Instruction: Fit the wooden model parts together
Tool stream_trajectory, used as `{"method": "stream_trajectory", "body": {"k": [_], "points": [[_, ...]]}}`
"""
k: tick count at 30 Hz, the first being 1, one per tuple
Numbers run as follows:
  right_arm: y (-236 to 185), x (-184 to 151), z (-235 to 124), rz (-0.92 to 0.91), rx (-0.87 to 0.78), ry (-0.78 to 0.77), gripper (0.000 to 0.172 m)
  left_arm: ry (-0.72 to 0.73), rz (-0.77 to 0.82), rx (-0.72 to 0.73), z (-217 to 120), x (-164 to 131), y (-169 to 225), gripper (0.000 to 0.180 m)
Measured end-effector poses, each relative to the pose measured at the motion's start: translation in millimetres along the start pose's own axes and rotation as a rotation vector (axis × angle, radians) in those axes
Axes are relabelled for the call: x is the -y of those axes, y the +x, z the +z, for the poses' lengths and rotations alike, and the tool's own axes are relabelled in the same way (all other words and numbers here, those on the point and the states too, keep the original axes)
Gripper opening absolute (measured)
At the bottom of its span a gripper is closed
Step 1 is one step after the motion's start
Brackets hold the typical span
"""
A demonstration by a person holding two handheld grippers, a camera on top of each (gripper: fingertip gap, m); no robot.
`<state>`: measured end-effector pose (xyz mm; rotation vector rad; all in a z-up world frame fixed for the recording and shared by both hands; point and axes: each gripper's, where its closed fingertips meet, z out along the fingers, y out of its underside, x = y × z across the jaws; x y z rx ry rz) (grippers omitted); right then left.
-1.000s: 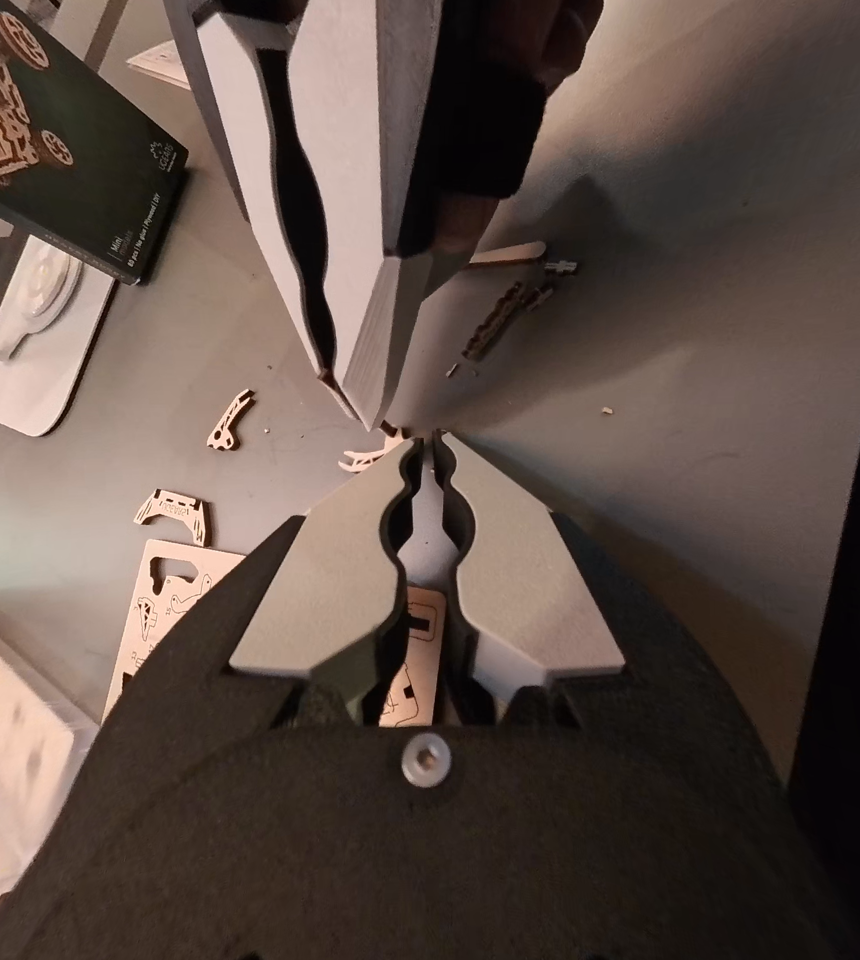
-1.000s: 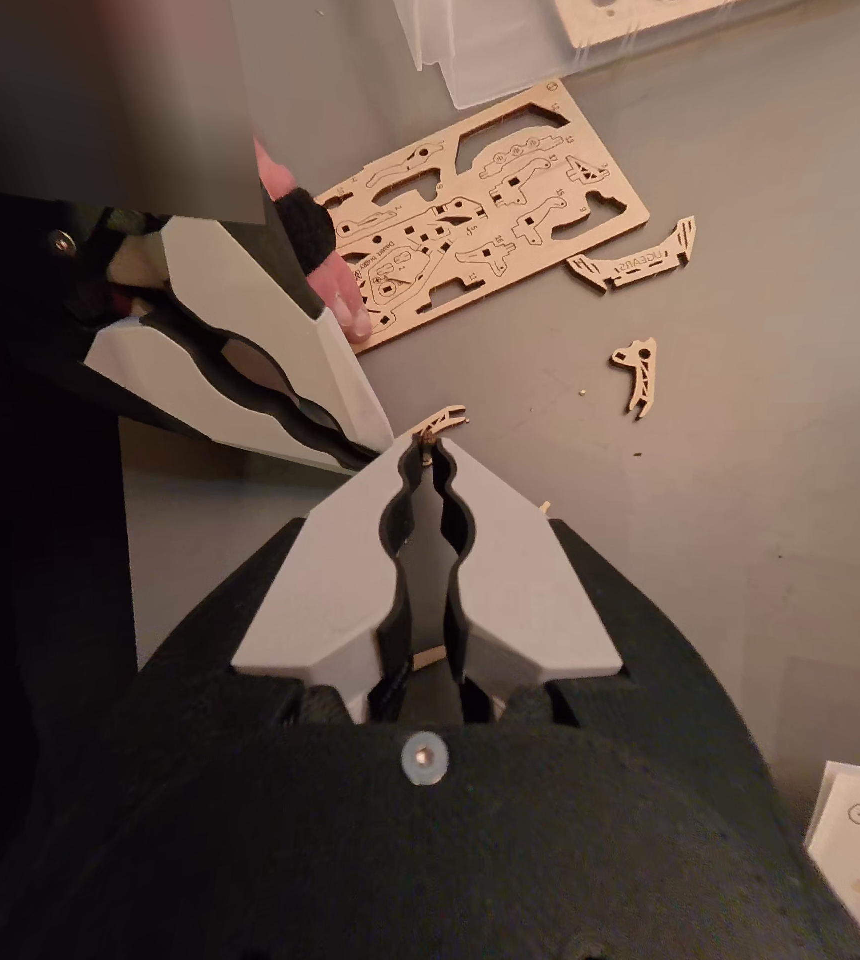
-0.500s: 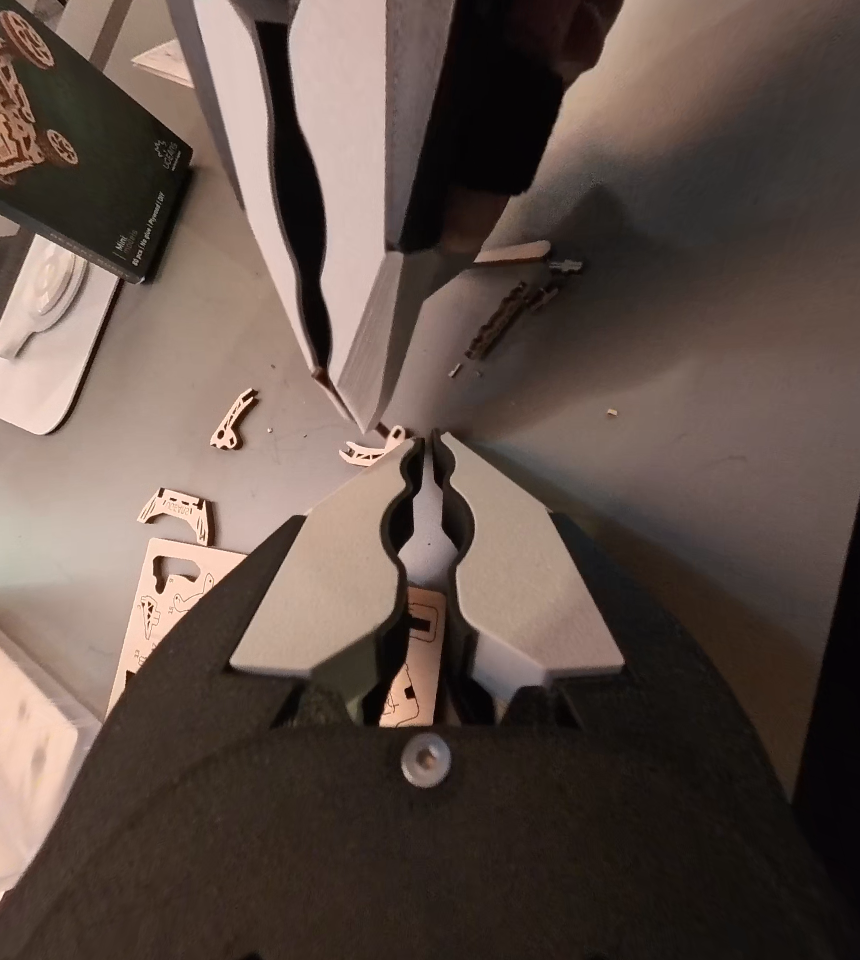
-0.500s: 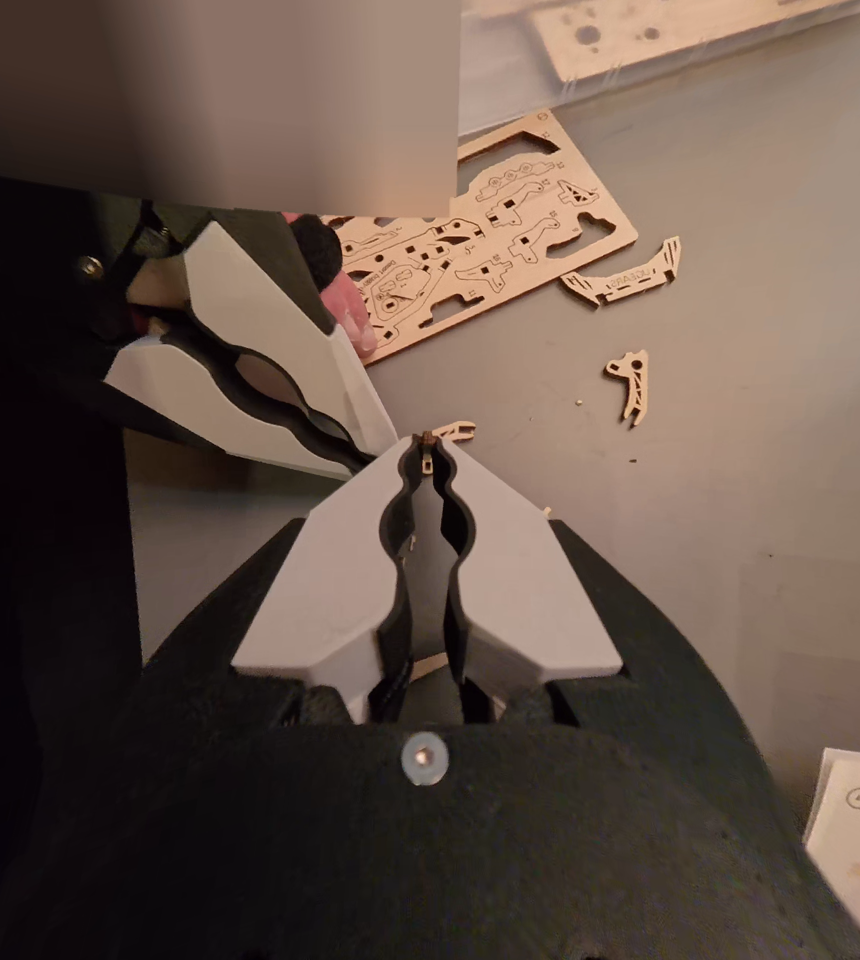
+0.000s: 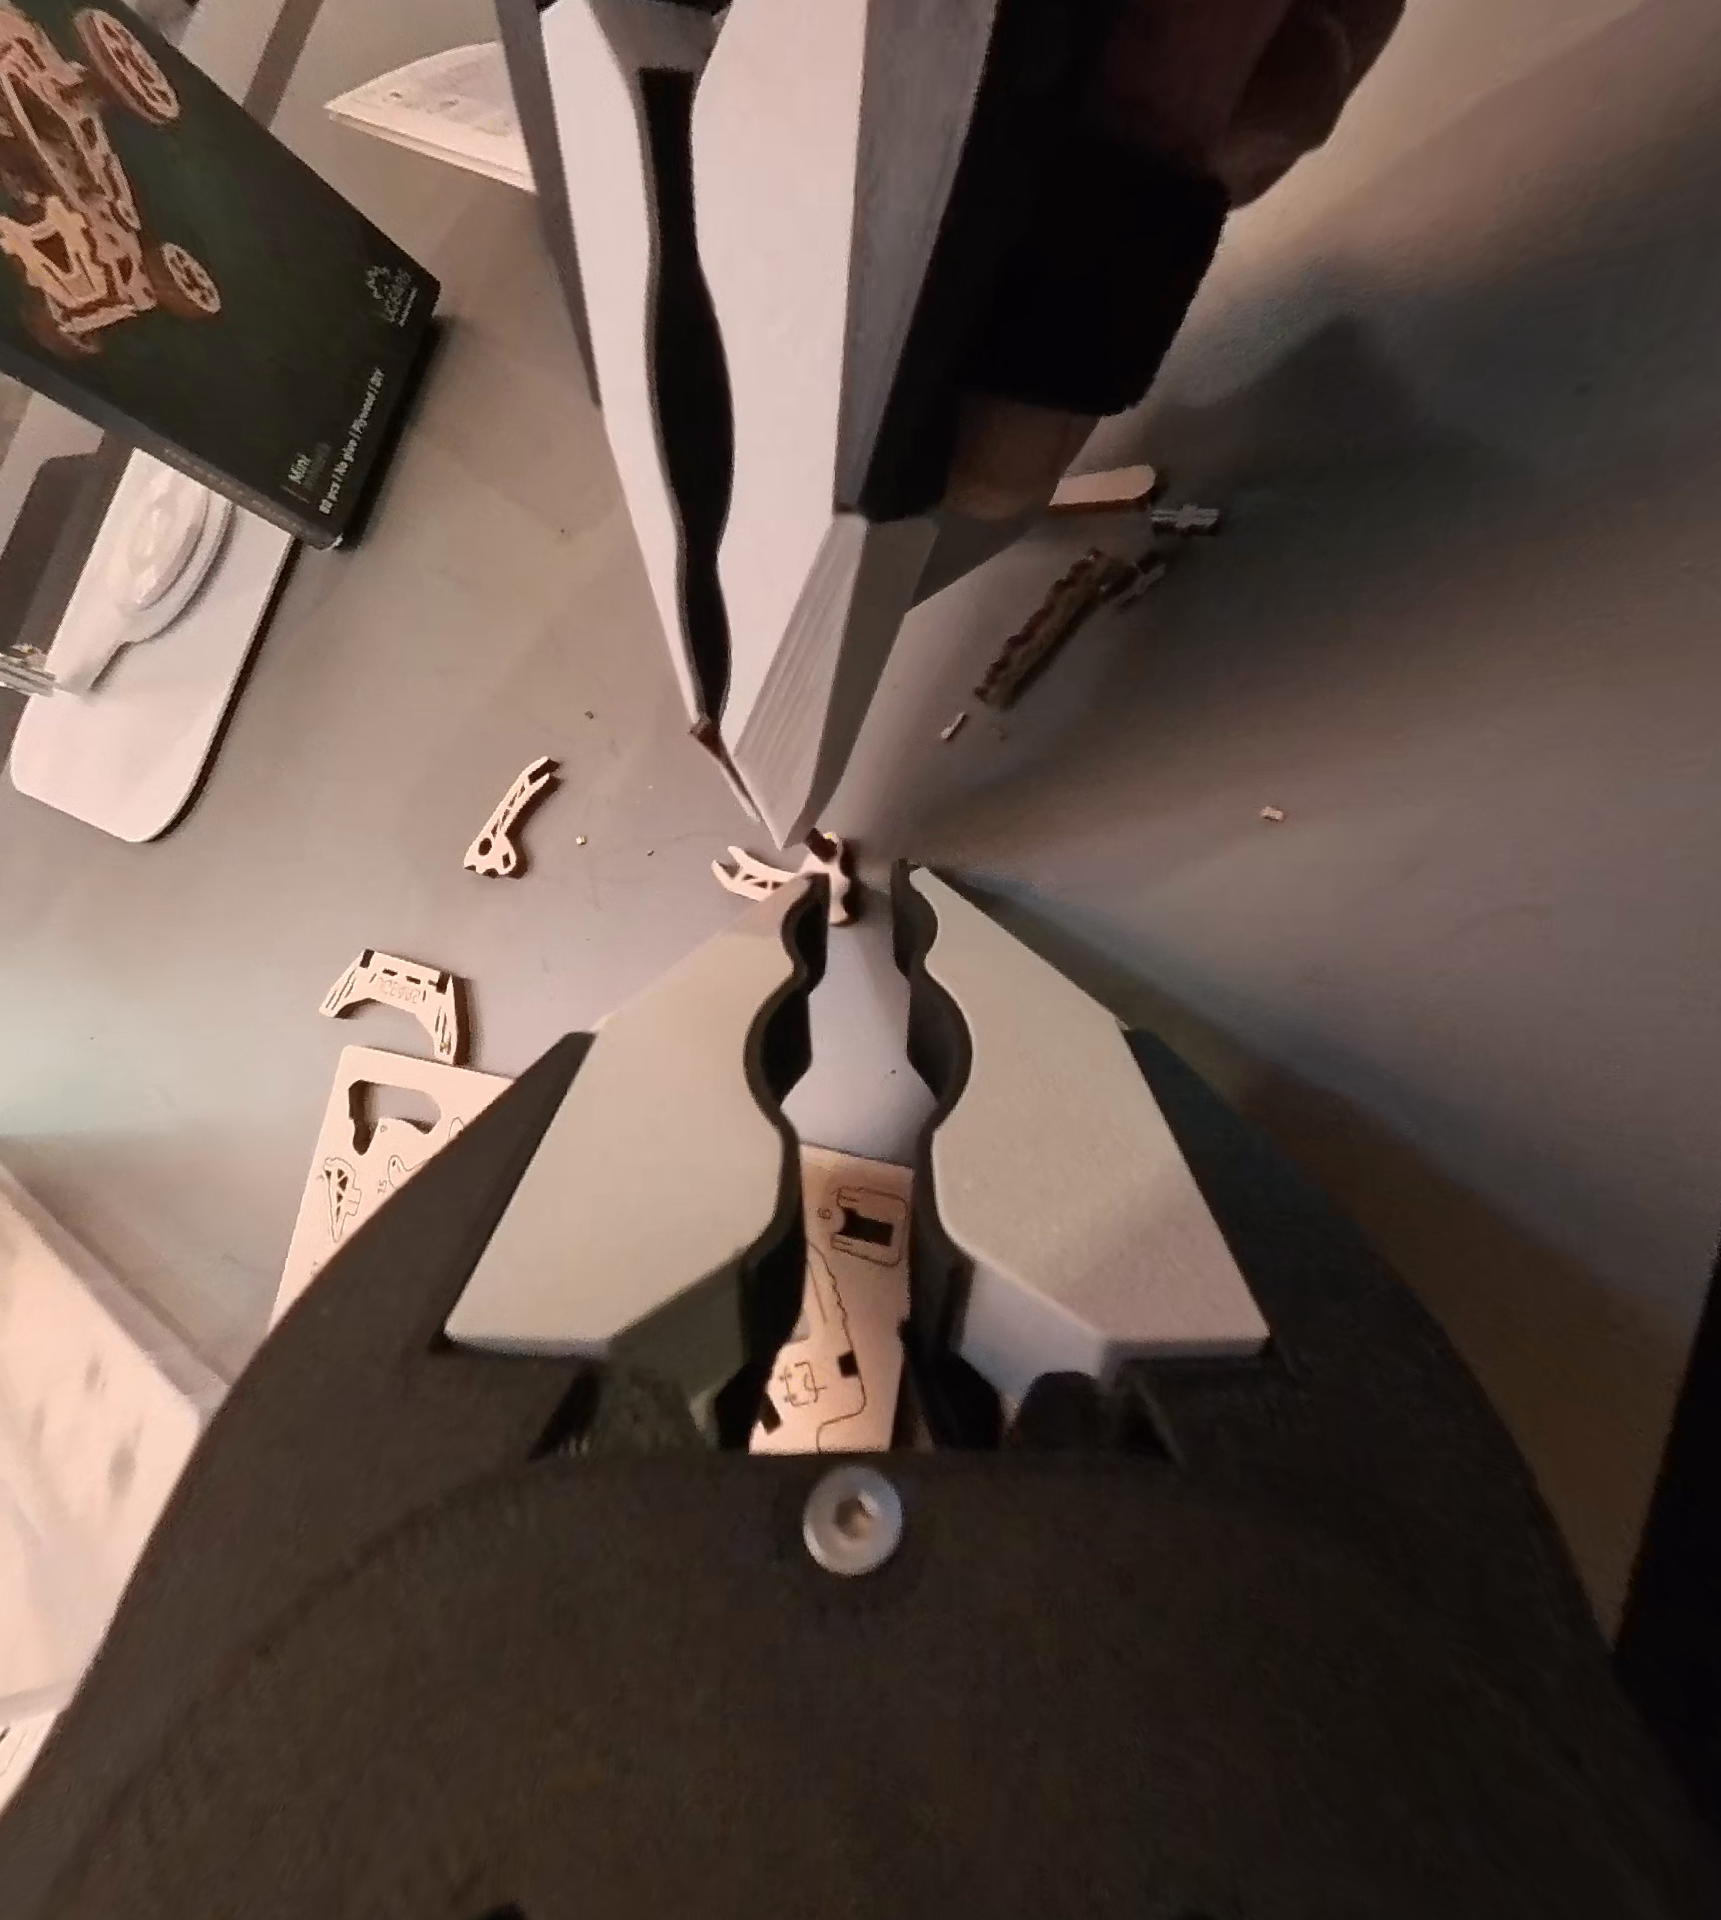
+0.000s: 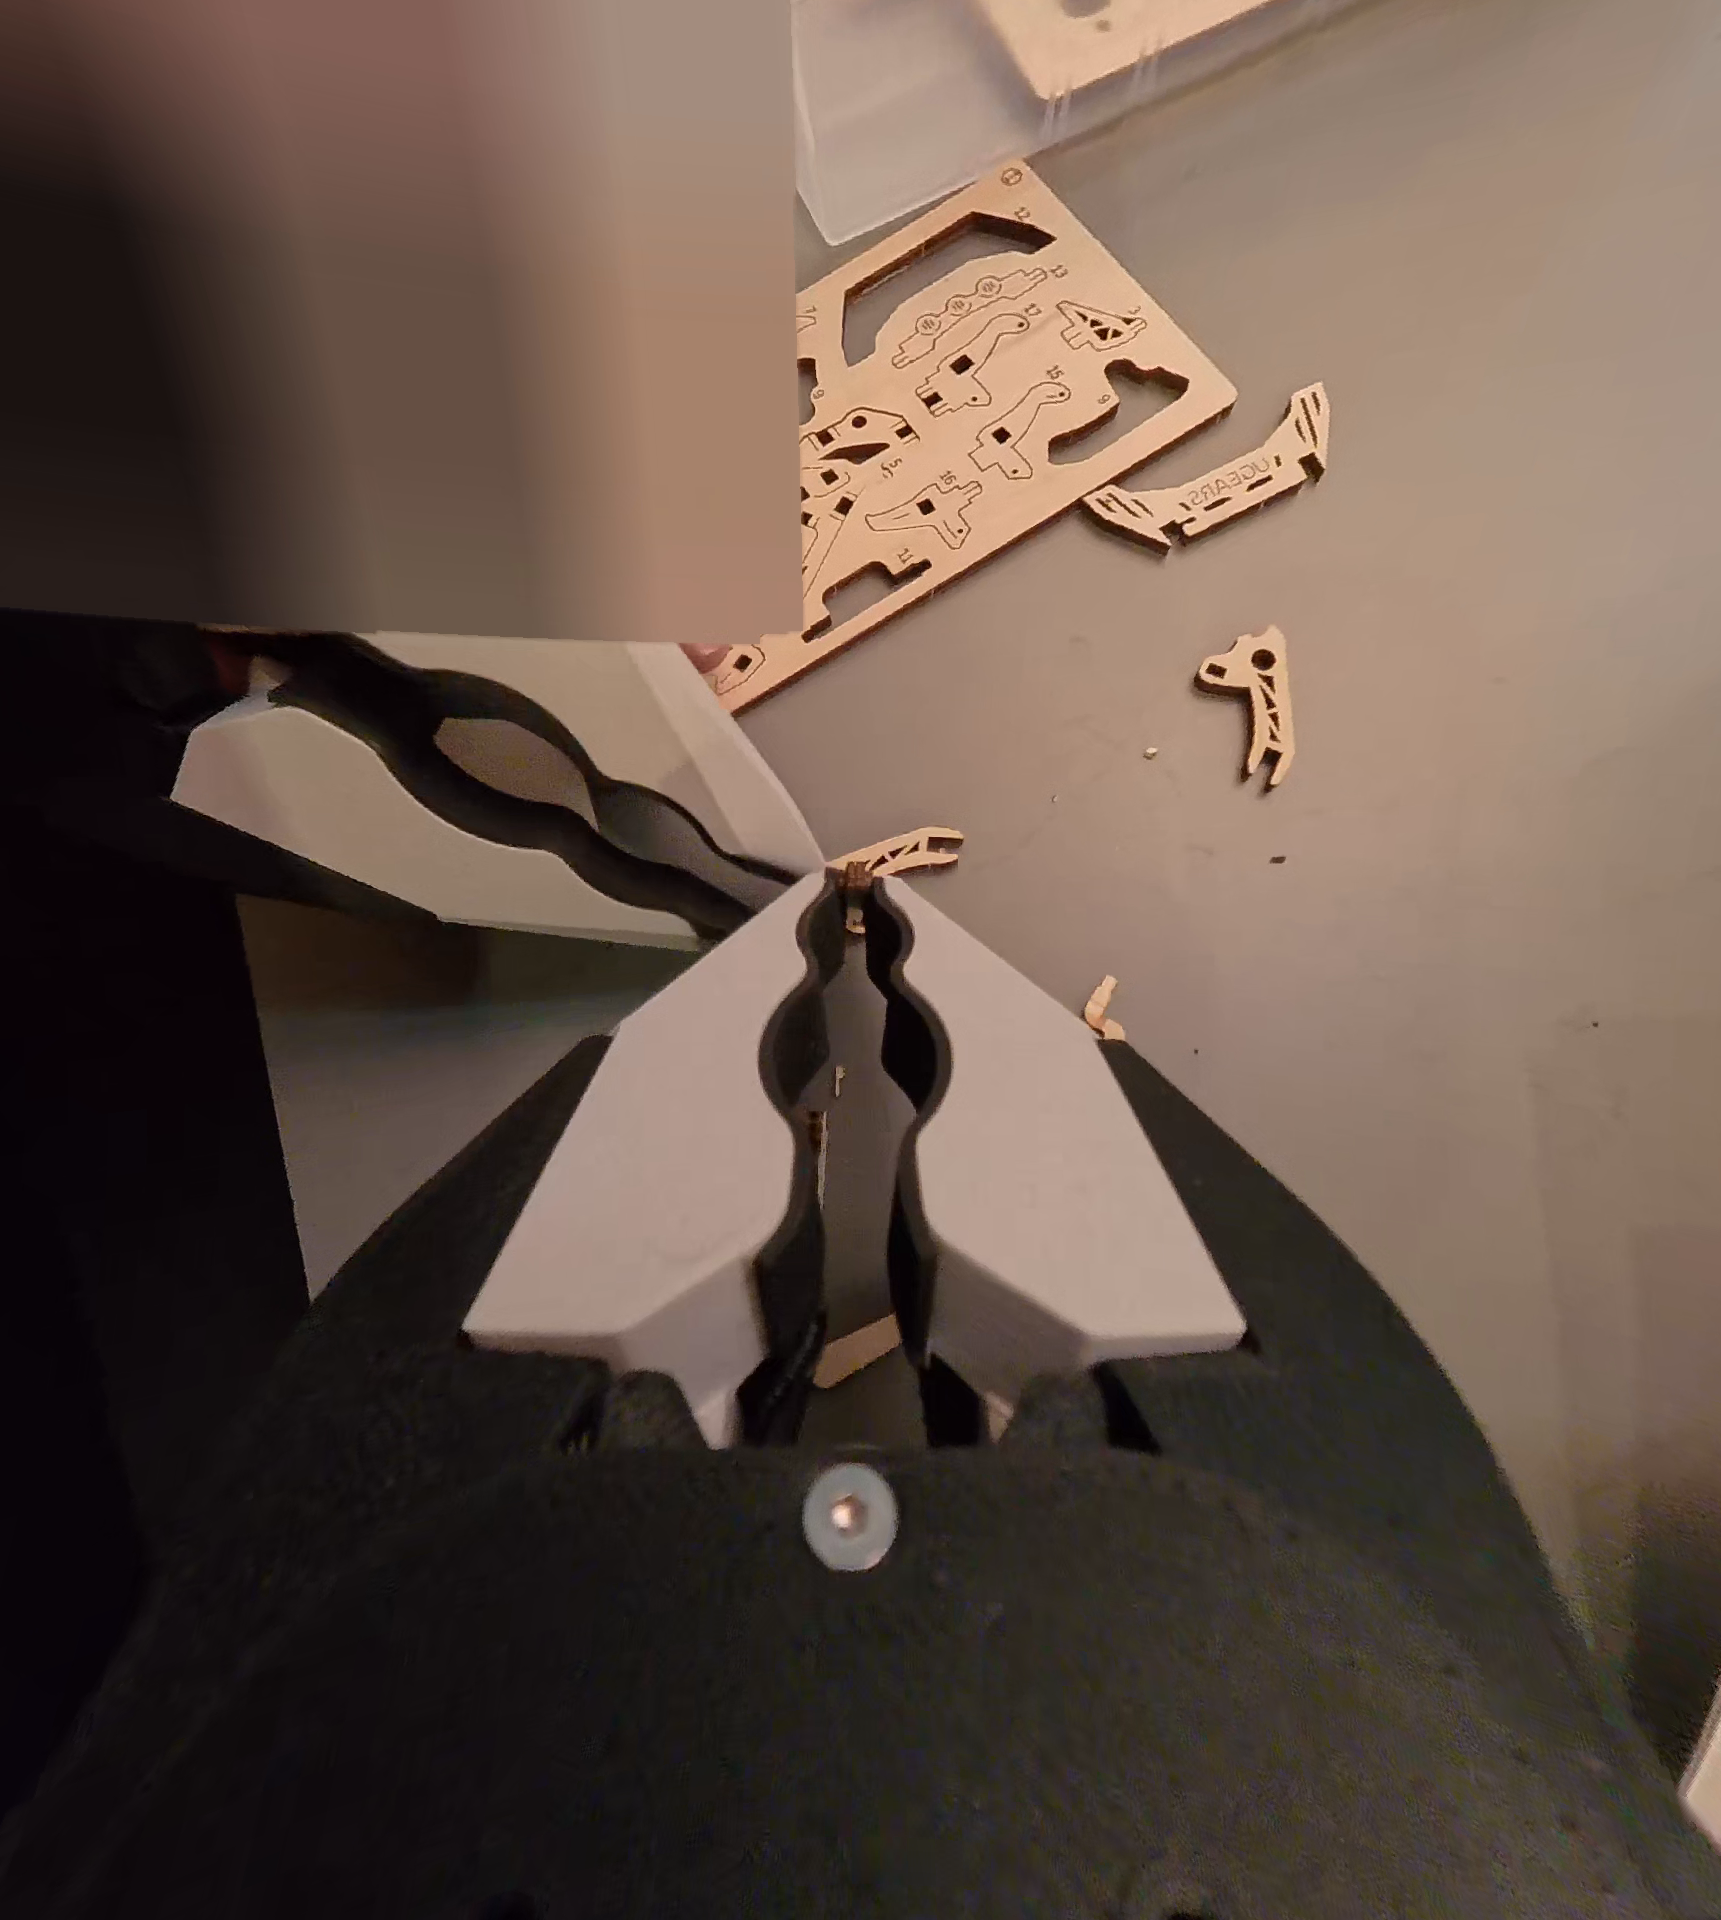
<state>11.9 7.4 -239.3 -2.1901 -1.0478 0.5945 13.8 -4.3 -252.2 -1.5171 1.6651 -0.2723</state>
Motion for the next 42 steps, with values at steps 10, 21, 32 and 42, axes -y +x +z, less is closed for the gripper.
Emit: {"method": "stream_trajectory", "body": {"k": [10,21,32,42], "points": [[2,-2,-2,0.022,0.008,0.009,0.001,-0.033,-0.007,-0.039,3,2,3,0.005],[3,-5,-4,-0.006,-0.078,-0.051,0.002,-0.087,0.009,0.029,7,4,2,0.003],[3,-5,-3,-0.050,-0.170,-0.131,0.002,-0.115,0.011,0.054,7,4,2,0.002],[5,-3,6,-0.003,-0.122,-0.171,0.001,-0.107,0.001,0.058,8,4,2,0.002]]}}
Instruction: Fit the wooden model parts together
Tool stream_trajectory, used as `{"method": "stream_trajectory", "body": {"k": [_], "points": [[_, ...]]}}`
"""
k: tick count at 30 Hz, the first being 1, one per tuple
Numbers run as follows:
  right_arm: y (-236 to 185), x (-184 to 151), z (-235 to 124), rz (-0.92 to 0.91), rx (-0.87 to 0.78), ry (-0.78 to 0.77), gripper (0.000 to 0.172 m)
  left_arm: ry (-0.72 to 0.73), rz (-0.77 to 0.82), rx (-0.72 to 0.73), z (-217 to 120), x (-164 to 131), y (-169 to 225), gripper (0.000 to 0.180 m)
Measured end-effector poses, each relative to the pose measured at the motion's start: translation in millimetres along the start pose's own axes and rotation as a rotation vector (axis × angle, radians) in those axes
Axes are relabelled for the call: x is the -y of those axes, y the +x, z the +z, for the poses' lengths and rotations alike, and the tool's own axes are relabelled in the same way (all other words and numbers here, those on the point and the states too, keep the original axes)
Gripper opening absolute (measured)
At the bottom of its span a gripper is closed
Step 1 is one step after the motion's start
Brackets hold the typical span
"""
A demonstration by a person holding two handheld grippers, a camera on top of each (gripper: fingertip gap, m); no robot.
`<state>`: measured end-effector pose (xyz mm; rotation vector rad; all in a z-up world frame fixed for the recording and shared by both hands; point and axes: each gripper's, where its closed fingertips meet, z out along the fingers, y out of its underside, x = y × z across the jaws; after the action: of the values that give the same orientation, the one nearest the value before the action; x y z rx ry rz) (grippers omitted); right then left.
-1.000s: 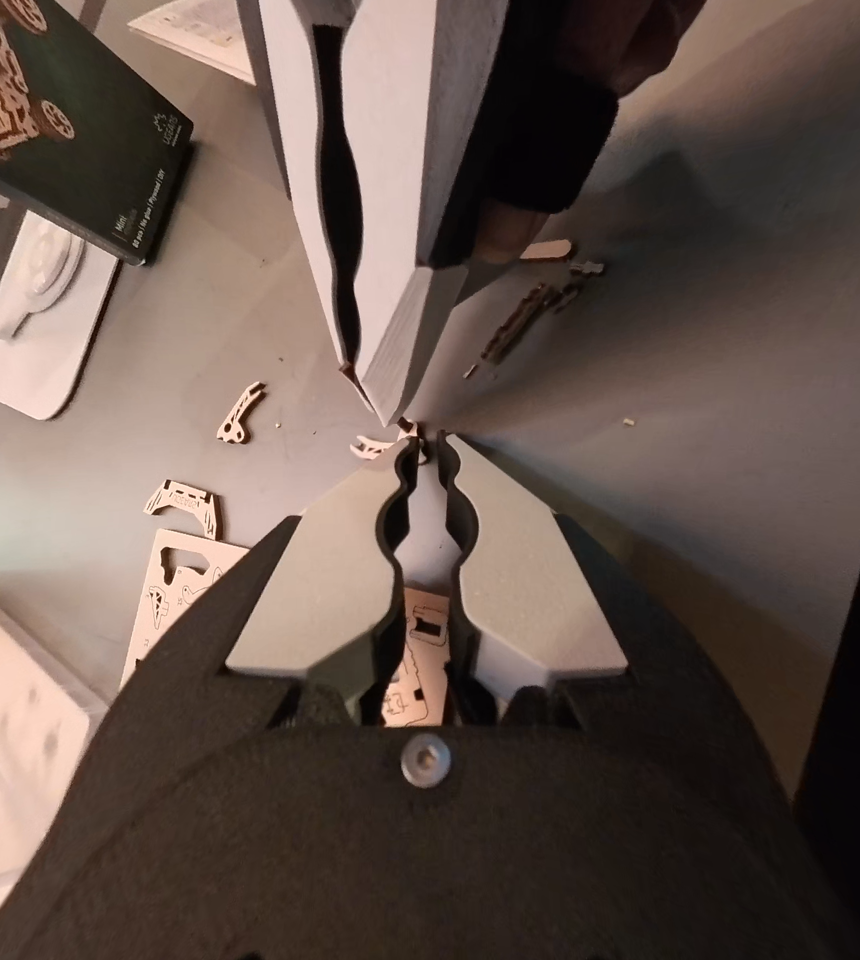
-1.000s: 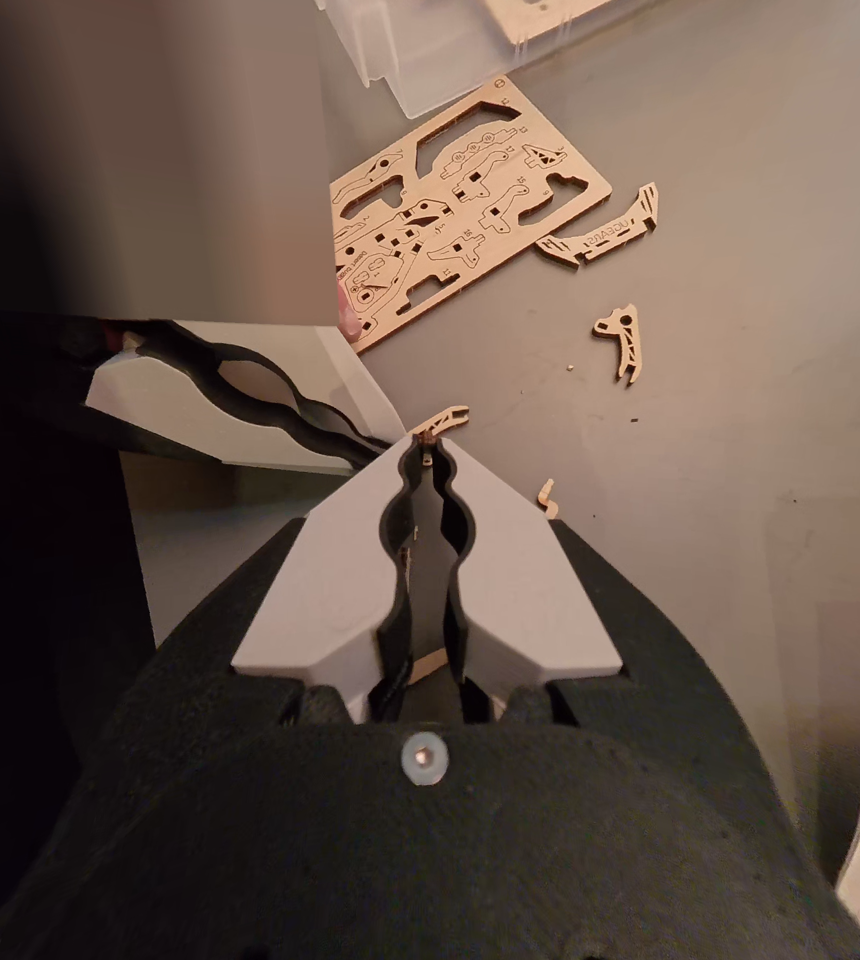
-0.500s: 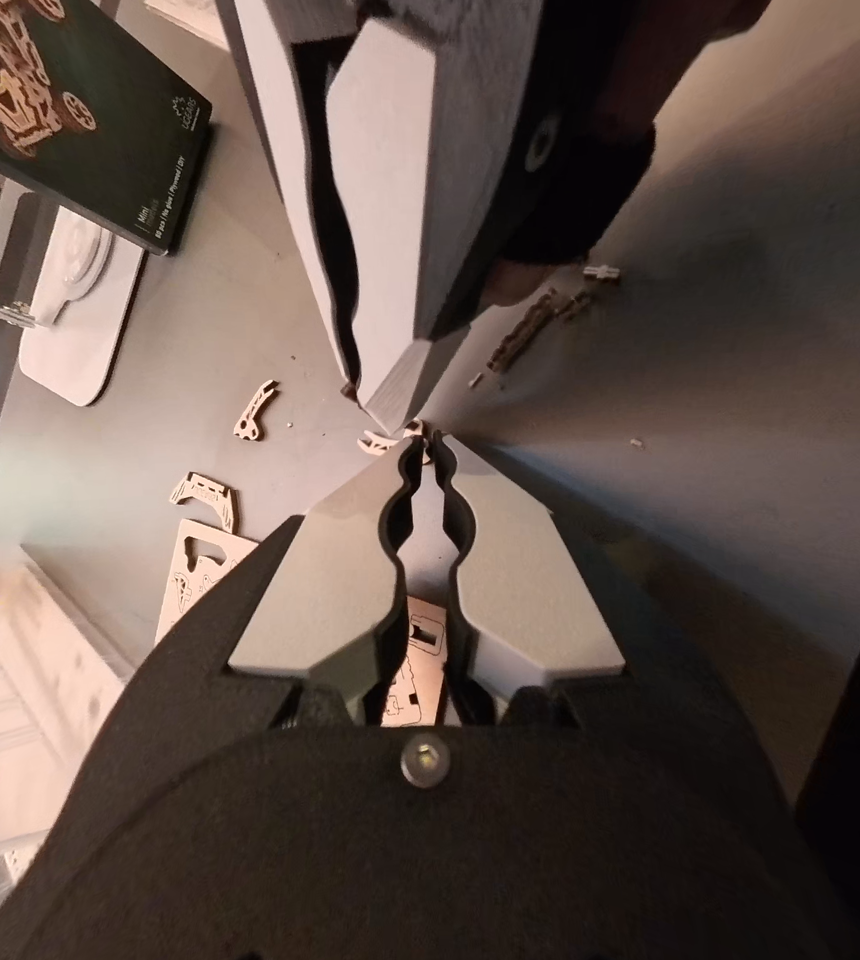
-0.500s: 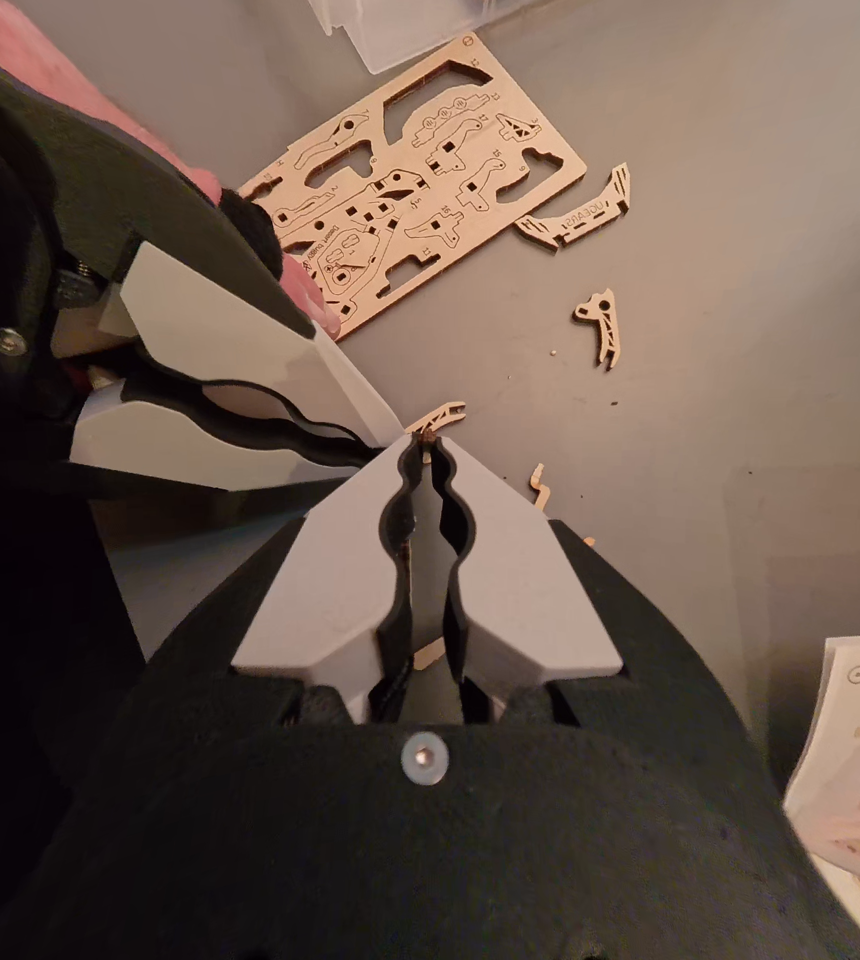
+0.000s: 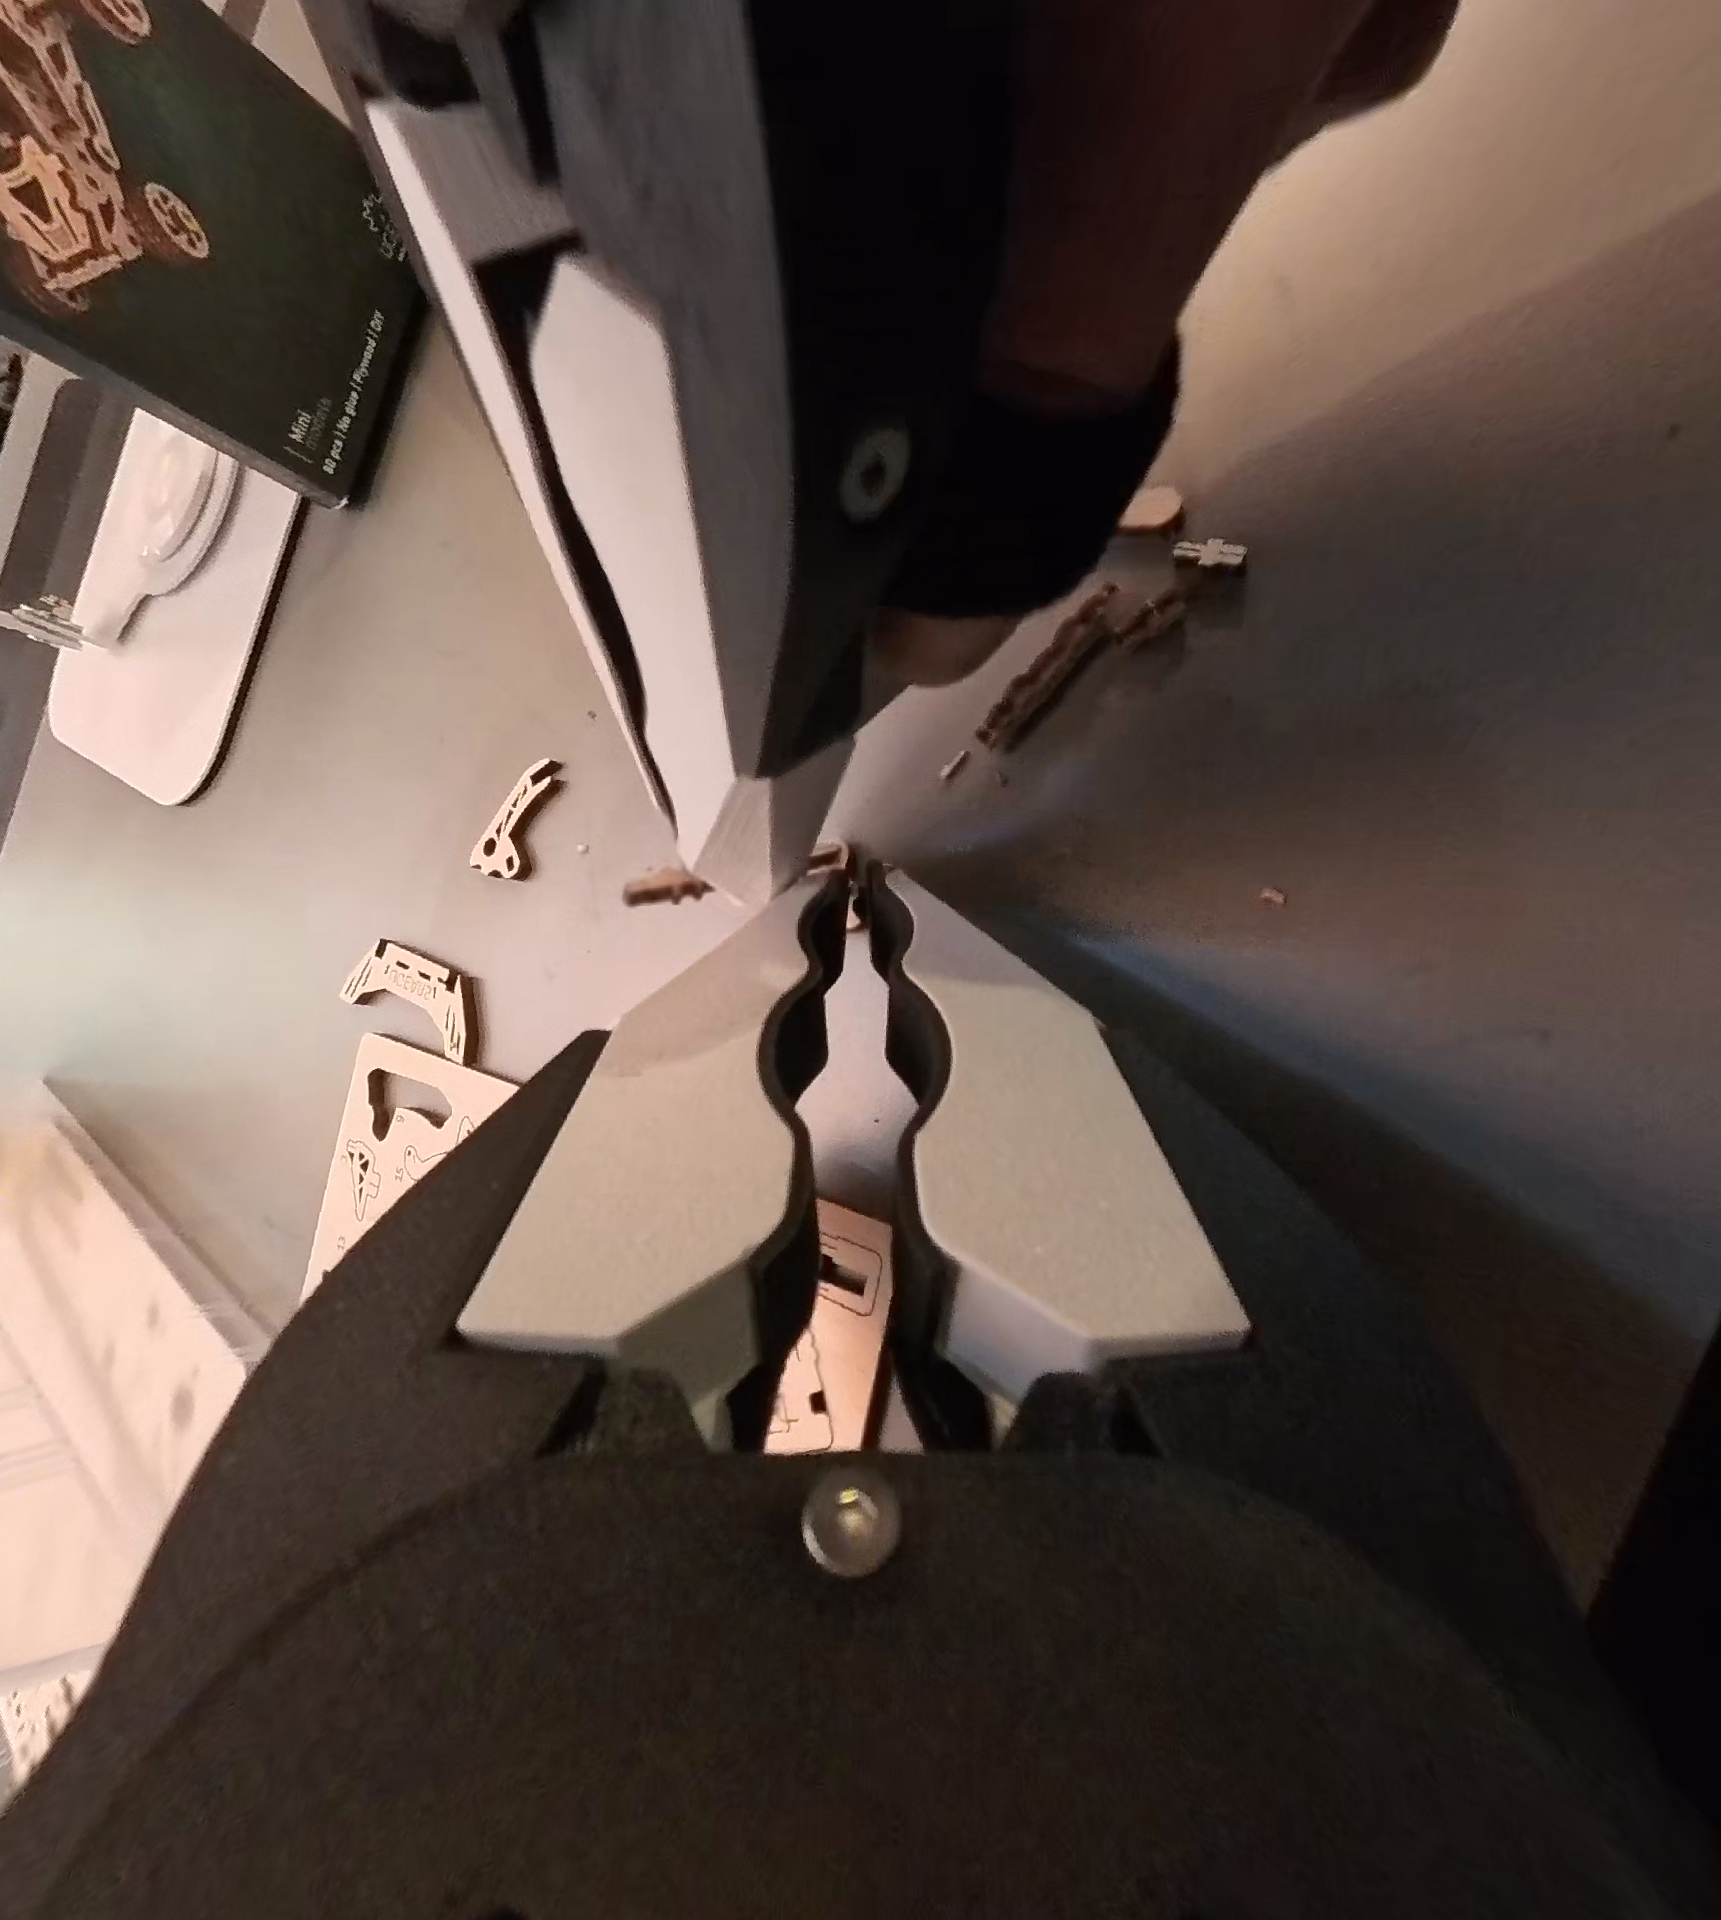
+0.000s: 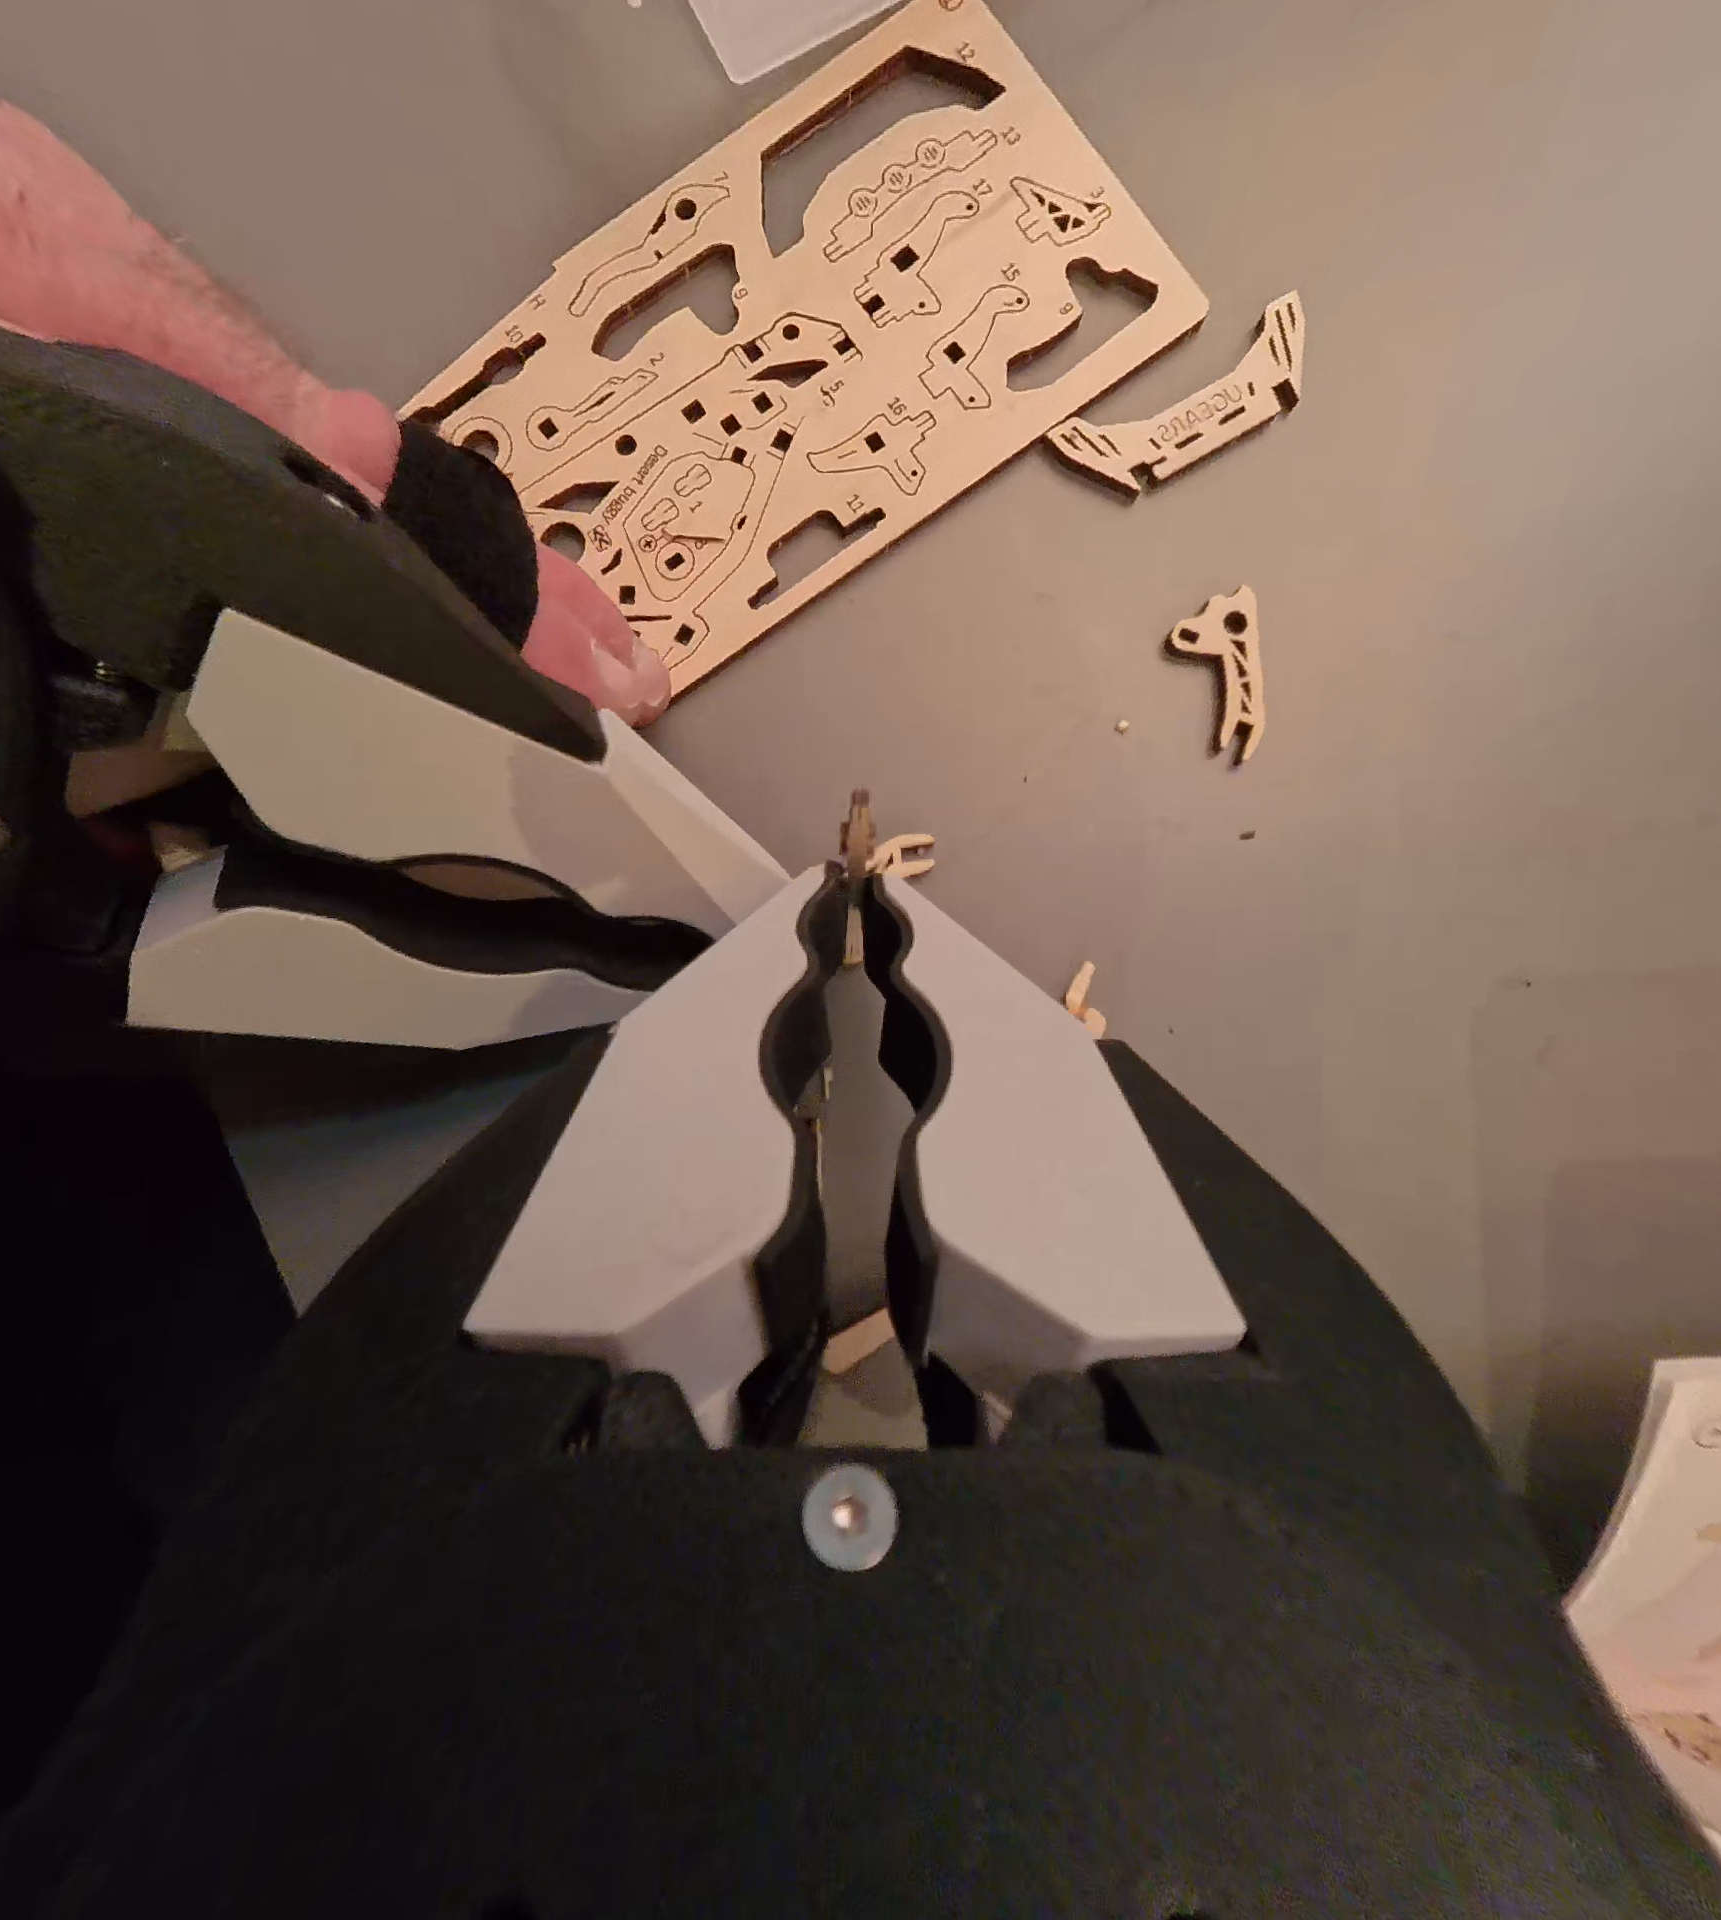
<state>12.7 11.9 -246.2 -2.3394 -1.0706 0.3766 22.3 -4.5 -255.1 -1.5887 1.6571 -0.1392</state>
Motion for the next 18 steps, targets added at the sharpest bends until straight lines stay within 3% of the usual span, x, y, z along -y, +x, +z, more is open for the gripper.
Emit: {"method": "stream_trajectory", "body": {"k": [13,18], "points": [[0,-7,-9,0.044,-0.010,0.221,0.001,0.023,-0.008,0.019,2,3,0,0.001],[3,-2,-20,0.139,0.022,0.339,0.001,0.022,-0.014,0.020,2,3,0,0.001]]}}
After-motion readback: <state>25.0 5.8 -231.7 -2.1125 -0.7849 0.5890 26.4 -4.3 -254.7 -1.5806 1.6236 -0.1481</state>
